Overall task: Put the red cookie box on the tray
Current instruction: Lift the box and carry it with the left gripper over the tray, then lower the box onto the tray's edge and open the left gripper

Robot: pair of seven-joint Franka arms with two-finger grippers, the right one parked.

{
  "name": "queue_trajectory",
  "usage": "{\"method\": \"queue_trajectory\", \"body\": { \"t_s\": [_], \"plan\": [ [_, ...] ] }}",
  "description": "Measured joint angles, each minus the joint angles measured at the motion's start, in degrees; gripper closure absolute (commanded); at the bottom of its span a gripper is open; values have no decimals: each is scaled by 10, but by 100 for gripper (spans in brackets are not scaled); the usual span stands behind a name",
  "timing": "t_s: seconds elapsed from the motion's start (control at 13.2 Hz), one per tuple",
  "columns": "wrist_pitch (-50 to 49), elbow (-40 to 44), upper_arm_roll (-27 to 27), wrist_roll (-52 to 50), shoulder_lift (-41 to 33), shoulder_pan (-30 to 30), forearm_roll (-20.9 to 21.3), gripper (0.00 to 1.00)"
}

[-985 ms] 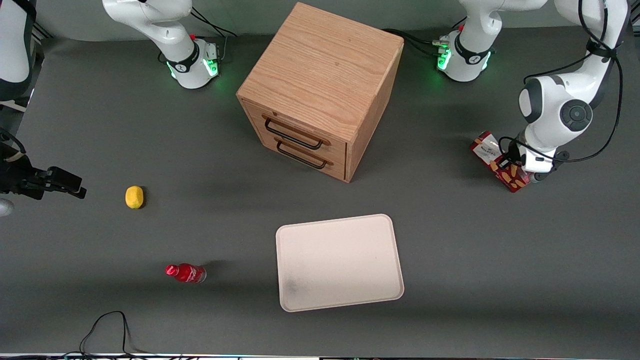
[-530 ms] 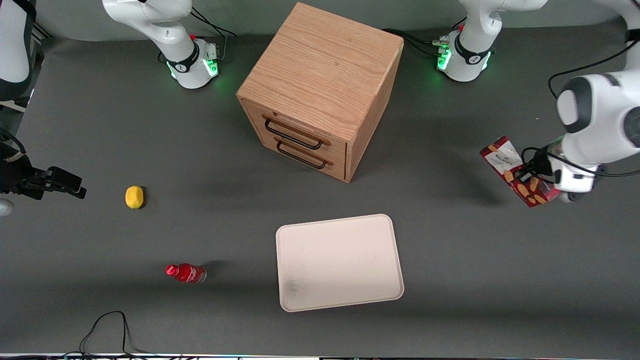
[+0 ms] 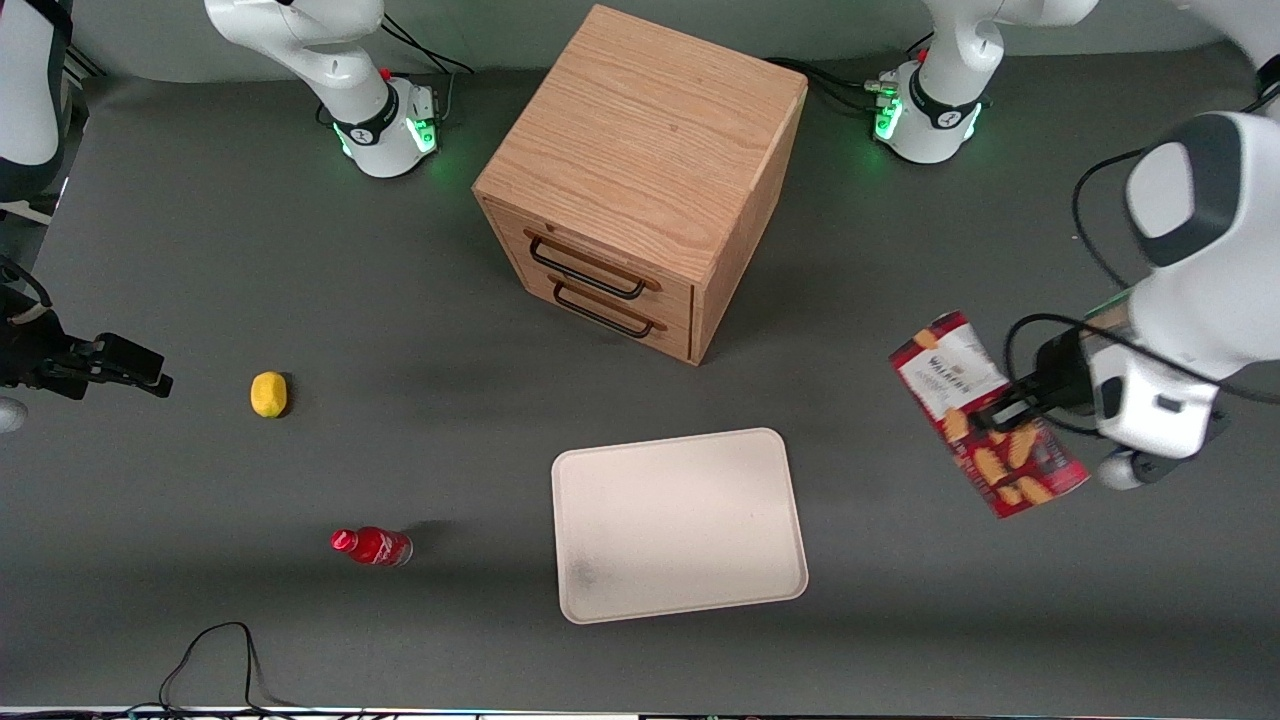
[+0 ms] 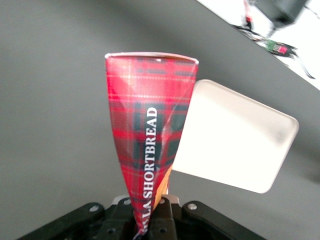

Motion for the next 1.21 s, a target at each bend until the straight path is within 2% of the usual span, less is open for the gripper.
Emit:
{"method": "queue_trajectory", "body": {
  "t_s": [0.23, 0.38, 0.76, 1.06, 1.14, 1.21],
  "plan": [
    [23, 117, -10, 33, 111, -50, 1, 100],
    [63, 159, -11, 73, 184, -82, 17, 100],
    [117, 176, -11, 103, 308, -125, 75, 100],
    [143, 164, -4, 102, 344, -127, 81, 100],
    [152, 158, -2, 100, 345, -126, 81, 75],
    [157, 155, -1, 99, 344, -124, 81, 5]
  ]
}}
